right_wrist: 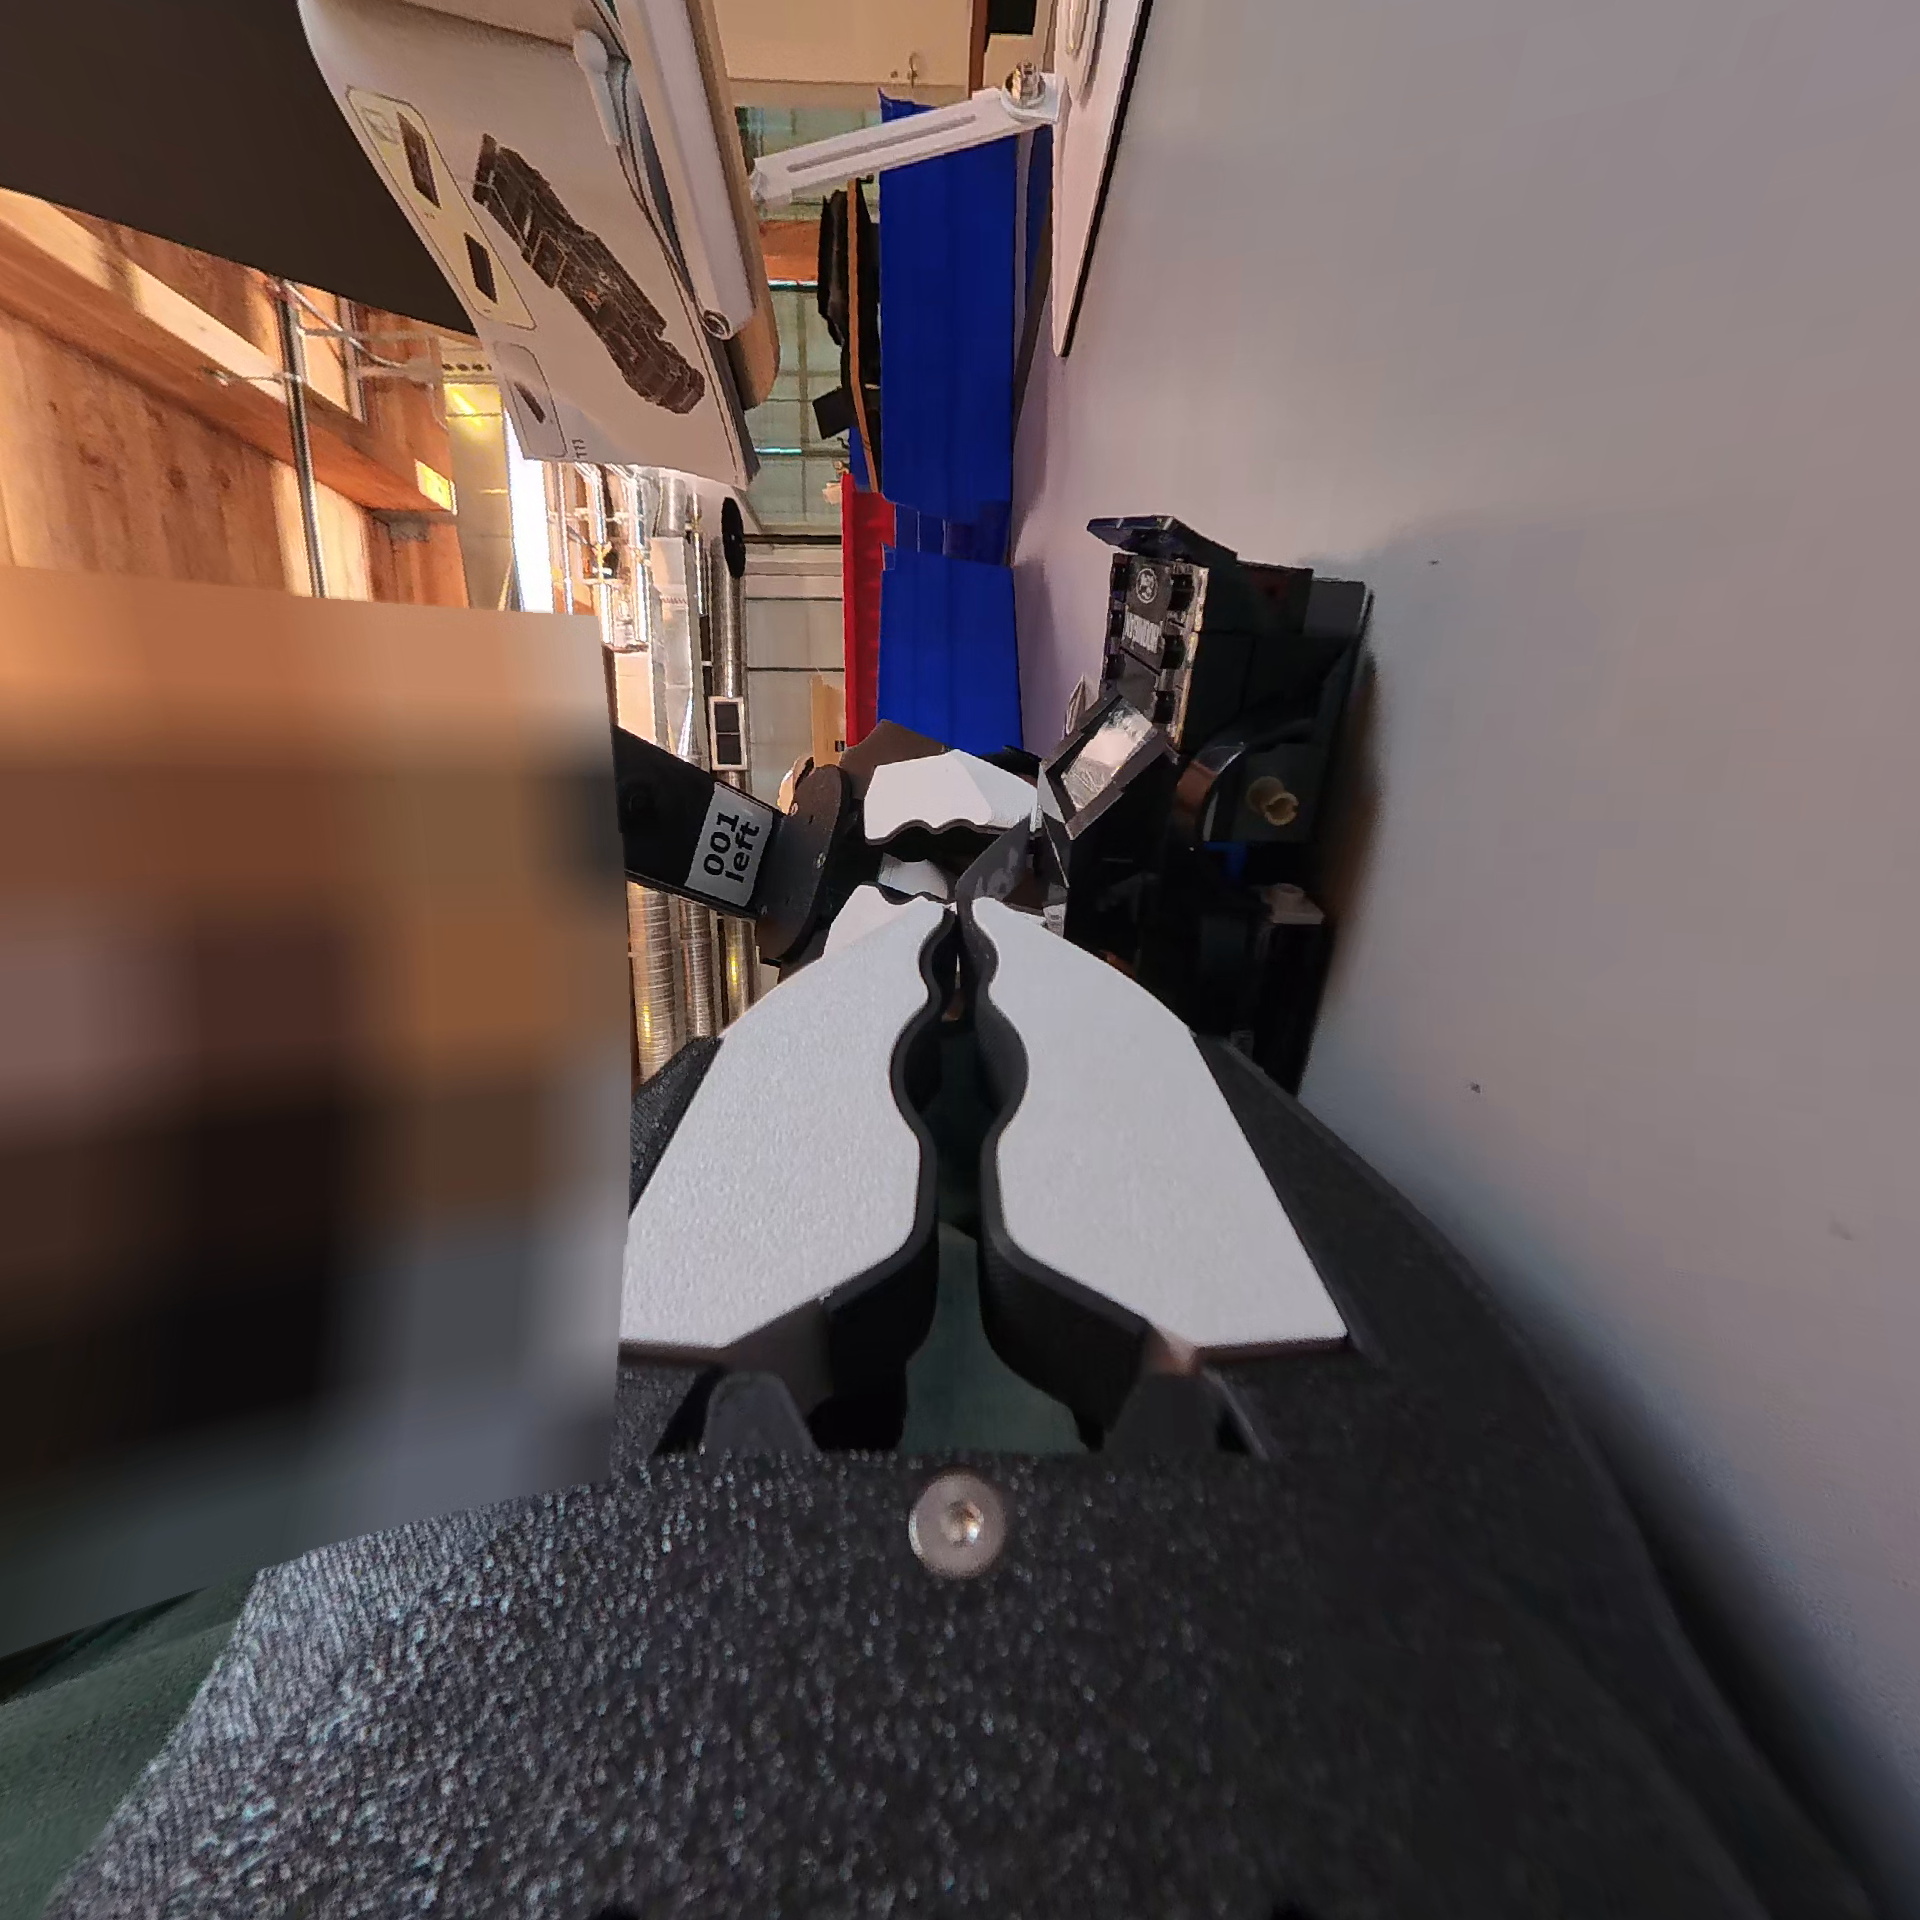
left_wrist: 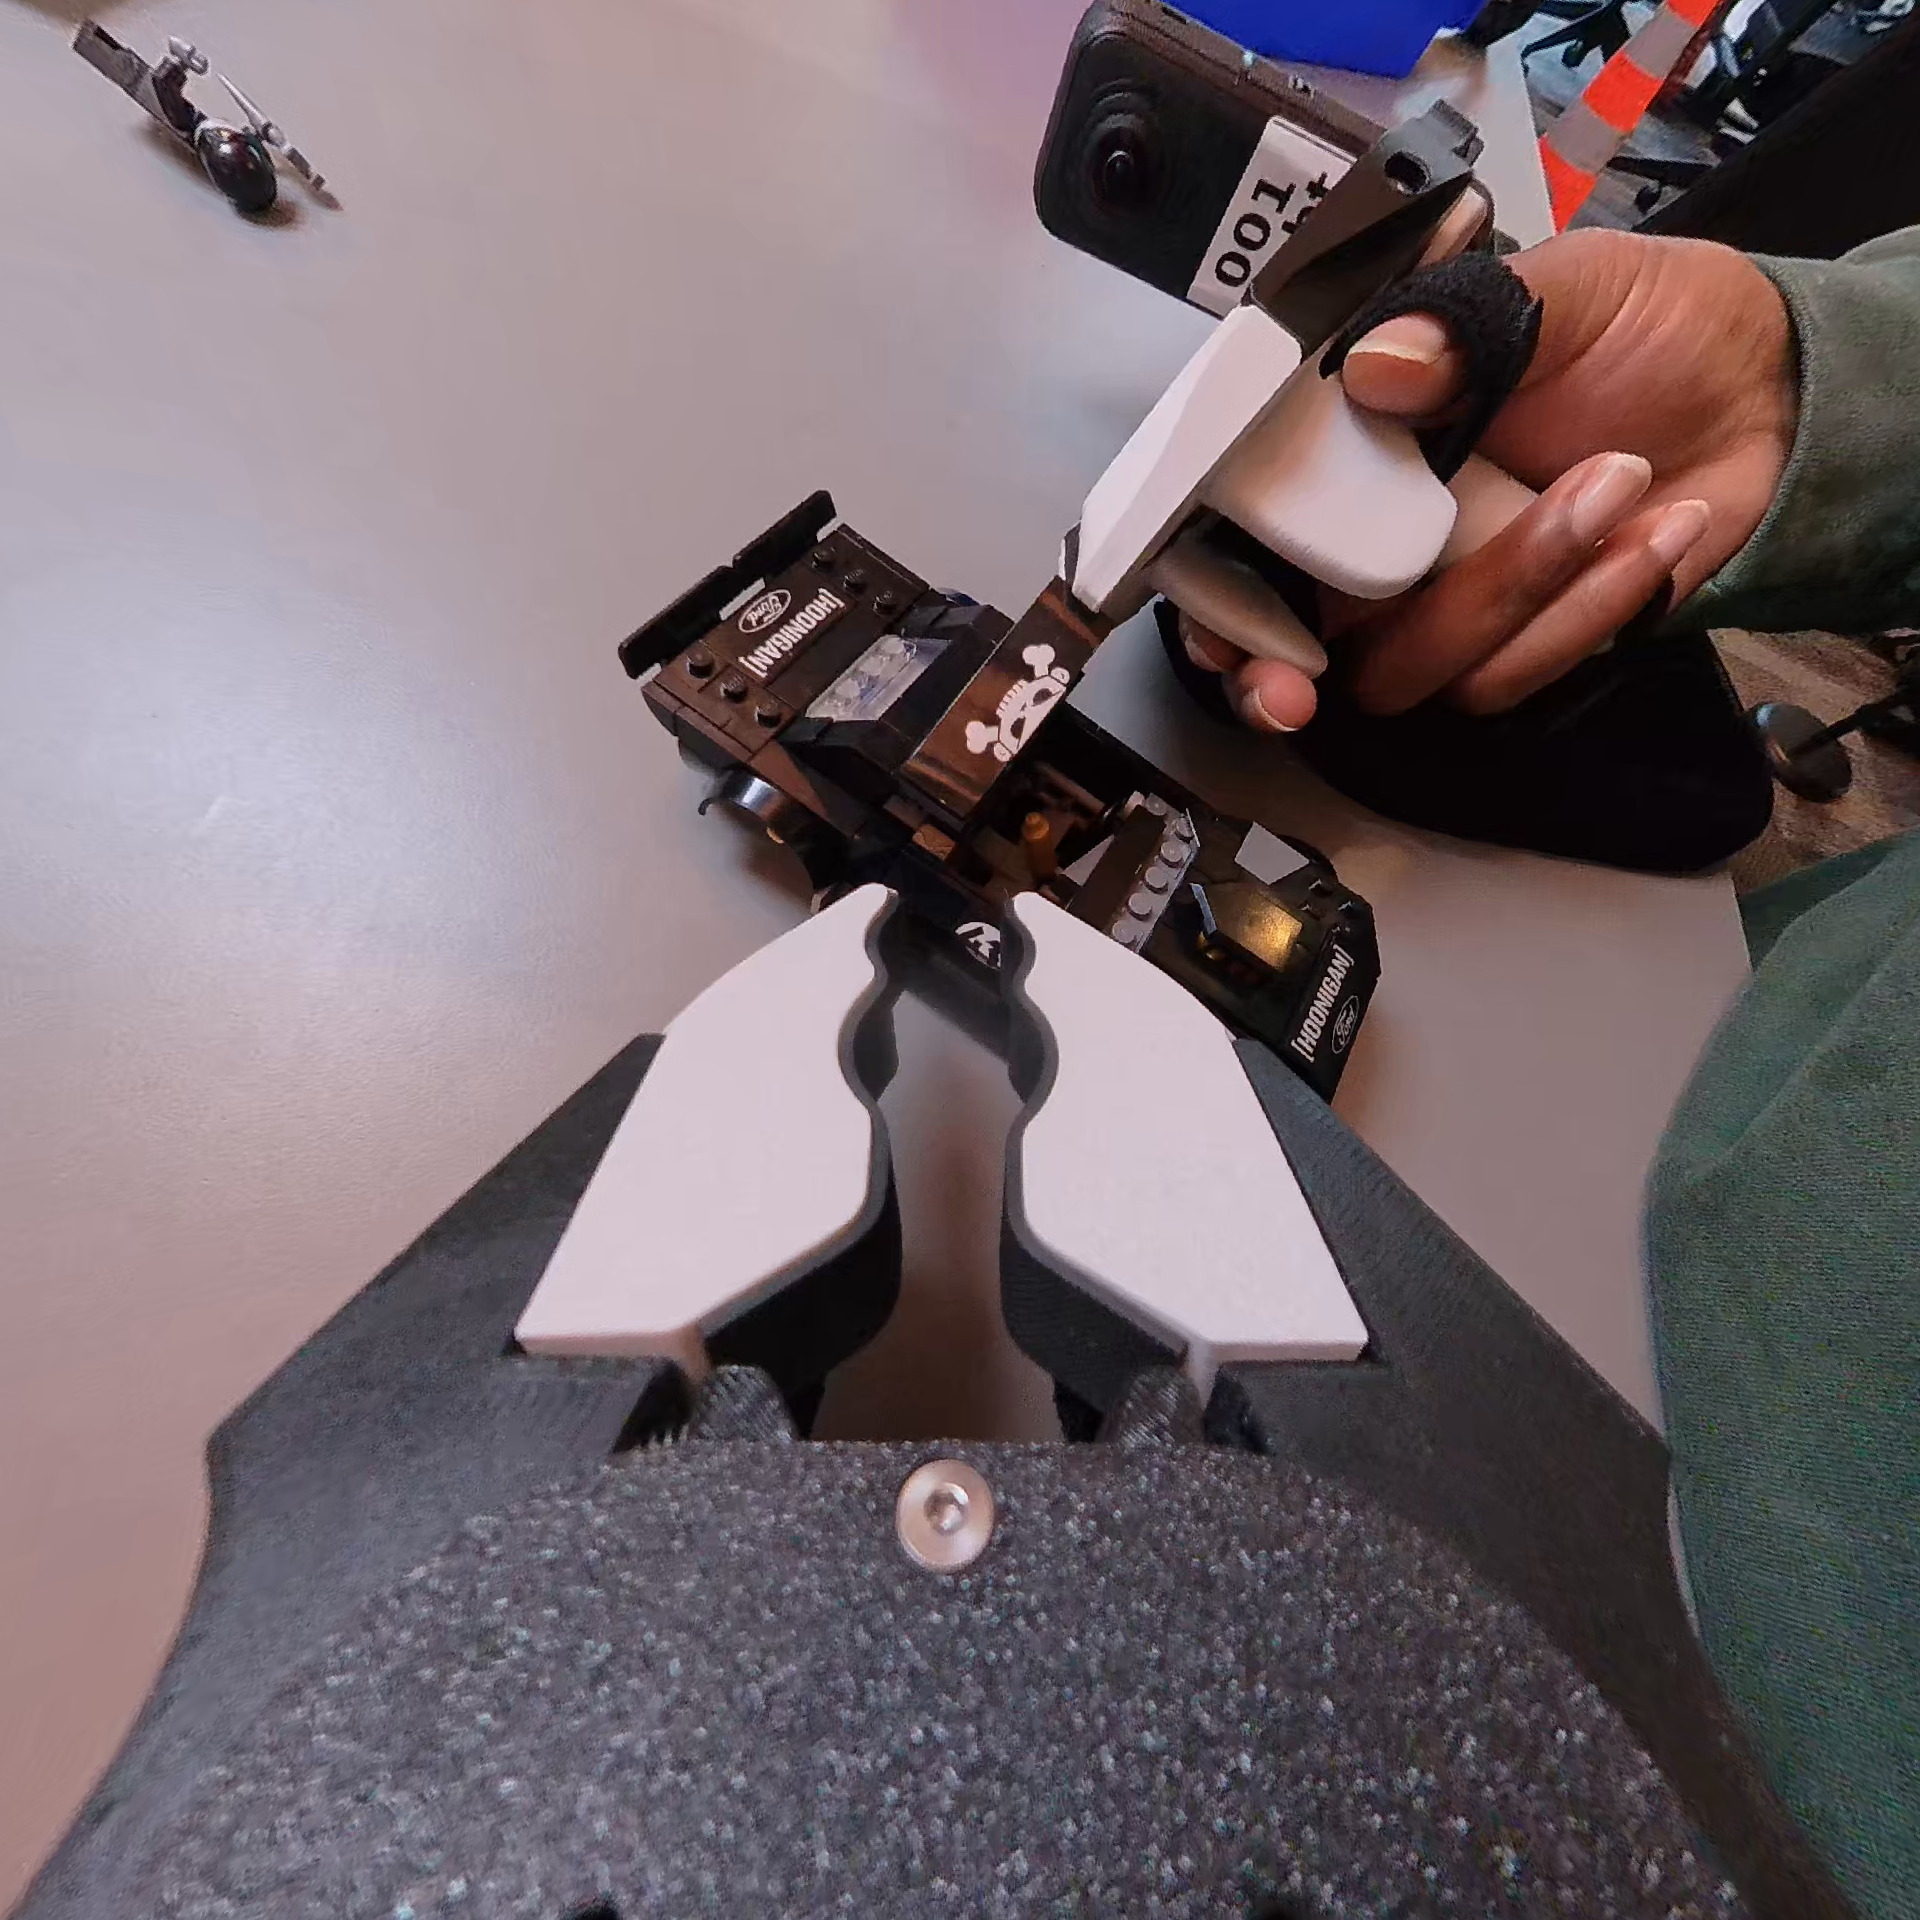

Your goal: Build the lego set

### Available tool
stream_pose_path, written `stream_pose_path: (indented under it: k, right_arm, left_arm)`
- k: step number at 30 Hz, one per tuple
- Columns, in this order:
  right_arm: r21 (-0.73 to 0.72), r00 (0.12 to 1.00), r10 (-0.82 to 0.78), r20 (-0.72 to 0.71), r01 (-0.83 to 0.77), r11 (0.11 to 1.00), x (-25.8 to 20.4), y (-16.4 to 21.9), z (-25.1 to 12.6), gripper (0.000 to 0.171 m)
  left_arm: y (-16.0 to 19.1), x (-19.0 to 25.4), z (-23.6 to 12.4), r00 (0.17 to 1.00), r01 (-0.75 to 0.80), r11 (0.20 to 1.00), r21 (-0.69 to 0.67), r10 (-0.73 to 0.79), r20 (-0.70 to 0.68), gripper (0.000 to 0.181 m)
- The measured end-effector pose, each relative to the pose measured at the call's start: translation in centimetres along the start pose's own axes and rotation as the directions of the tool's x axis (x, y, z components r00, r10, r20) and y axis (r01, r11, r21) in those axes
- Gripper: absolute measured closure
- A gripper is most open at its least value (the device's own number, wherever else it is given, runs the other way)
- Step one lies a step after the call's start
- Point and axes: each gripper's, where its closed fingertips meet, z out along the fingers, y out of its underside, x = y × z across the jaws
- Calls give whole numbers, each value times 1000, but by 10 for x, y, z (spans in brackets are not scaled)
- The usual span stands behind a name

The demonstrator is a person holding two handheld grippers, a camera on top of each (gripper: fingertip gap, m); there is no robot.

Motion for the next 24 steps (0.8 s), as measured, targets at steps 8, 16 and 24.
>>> stream_pose_path:
  k: [8,16,24]
  right_arm:
    - [-7,1000,-17,-10,17,1000,0,-2,-1,171]
    - [-9,1000,-19,-5,19,1000,1,-2,-1,171]
    - [25,982,-94,162,91,996,-23,-4,-7,171]
  left_arm:
    - [1,0,0,1000,0,1000,-2,0,-1,164]
    - [1,0,0,1000,1,1000,-2,-1,-4,164]
    - [1,2,1,1000,1,1000,-5,-1,-9,164]
